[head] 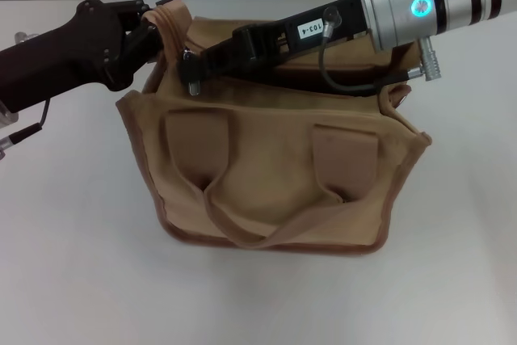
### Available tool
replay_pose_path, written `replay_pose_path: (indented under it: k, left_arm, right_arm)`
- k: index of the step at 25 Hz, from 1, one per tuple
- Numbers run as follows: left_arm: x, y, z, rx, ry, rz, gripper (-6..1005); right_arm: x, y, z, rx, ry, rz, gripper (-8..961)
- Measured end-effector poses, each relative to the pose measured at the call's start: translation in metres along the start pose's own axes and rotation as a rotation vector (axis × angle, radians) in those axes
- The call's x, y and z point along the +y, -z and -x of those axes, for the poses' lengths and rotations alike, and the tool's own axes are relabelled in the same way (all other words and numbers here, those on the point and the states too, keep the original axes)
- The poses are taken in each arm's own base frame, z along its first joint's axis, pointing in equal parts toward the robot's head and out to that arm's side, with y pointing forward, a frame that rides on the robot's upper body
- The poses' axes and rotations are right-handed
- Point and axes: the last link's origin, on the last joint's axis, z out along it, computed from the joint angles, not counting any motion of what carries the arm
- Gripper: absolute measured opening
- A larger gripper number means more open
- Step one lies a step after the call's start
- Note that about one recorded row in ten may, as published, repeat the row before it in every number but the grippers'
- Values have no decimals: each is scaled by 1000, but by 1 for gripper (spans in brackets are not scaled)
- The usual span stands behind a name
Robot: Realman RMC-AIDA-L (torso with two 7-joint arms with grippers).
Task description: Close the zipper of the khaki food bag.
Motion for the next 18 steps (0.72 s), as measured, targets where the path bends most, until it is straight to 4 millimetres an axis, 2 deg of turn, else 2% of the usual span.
replay_pose_path:
  k: [5,8,13,18]
  left_arm:
    - [1,0,-1,2,-1,6,84]
    - [1,0,-1,2,-1,8,86]
    - [1,0,-1,8,-2,9,88]
    - [1,0,-2,15,-4,9,90]
  right_arm:
    - [-1,1,0,-1,18,-10,162]
    - [-2,1,-2,14,24,-25,6]
    - [-4,4,-3,10,38,-43,7]
    - [-2,15,-6,1,25,-76,7]
